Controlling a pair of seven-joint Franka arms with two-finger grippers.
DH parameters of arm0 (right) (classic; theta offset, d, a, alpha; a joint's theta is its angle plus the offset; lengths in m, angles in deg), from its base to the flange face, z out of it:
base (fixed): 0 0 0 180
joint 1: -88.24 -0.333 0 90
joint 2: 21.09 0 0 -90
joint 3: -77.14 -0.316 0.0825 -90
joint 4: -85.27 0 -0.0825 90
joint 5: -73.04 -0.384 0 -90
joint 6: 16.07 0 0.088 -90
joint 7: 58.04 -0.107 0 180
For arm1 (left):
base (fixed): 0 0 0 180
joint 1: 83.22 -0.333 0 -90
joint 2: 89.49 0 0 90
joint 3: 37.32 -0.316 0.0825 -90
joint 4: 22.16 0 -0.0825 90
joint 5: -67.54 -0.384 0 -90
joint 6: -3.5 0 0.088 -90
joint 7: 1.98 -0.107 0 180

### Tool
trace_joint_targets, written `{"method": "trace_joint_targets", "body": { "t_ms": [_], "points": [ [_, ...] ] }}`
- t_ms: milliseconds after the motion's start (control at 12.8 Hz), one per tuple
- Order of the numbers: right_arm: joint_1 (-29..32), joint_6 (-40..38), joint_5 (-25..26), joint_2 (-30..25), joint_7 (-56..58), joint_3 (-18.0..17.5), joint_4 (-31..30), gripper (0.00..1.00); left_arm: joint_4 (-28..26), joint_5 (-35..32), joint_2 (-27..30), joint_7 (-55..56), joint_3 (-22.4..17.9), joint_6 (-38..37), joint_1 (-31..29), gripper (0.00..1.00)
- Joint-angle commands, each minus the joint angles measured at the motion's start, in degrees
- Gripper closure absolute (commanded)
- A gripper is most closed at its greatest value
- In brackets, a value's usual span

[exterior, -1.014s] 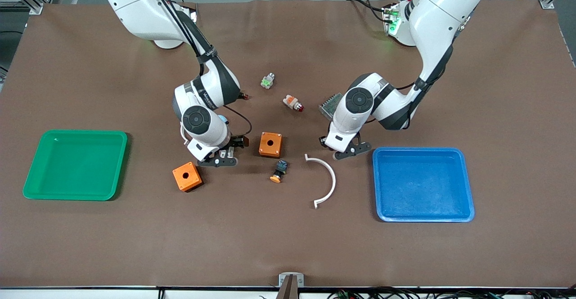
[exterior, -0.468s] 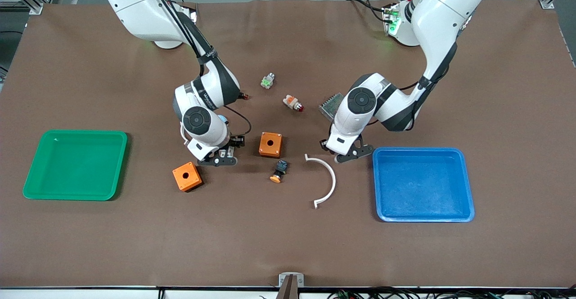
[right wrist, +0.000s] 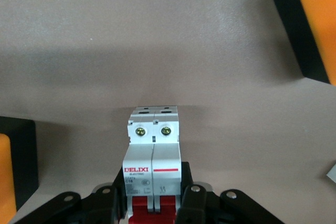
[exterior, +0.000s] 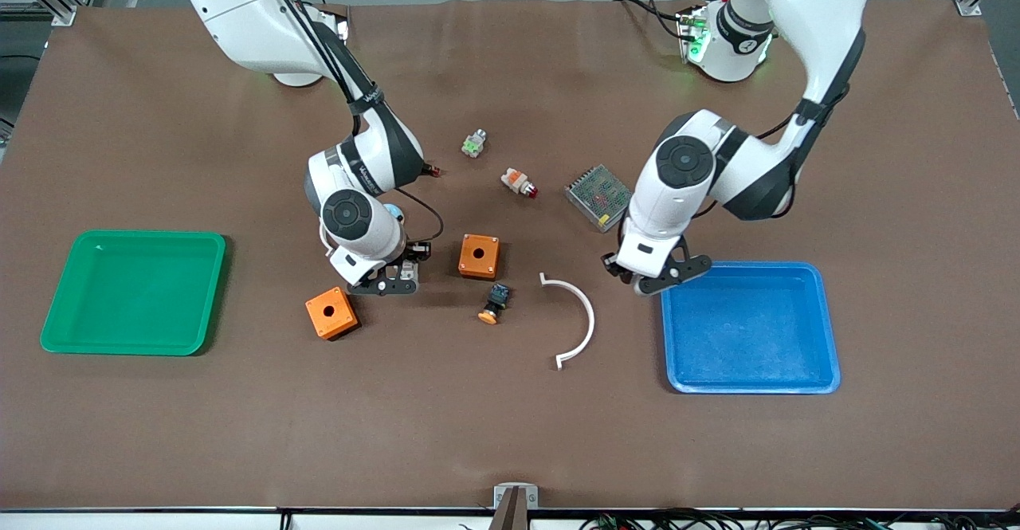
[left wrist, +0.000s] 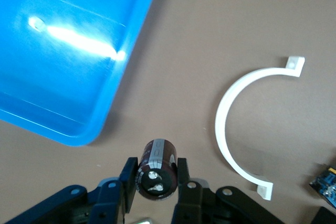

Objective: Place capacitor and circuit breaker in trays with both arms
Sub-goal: 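Carry the breaker to the green tray while the left gripper carries the capacitor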

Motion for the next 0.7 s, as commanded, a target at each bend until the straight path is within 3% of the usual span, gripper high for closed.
{"method": "trace_joint_targets", "body": {
  "t_ms": [0,390,624],
  "points": [
    [1.59,-4.63,-0.08,-4.55,-0.95,0.31,0.23,0.83,-0.86,-0.62,2.66,-2.76,0.52,-1.91,-2.28,1.00],
    [13.52,-23.51,-0.08,-12.37,0.10,0.23,7.59,0.84,-0.86,-0.53,5.13,-8.12,0.52,-3.93,-5.88,1.00],
    [22.93,-32.76,-0.08,-12.83,6.67,0.31,13.04,0.83,-0.86,-0.53,5.83,-11.37,0.52,-4.81,-8.25,1.00]
  ]
}}
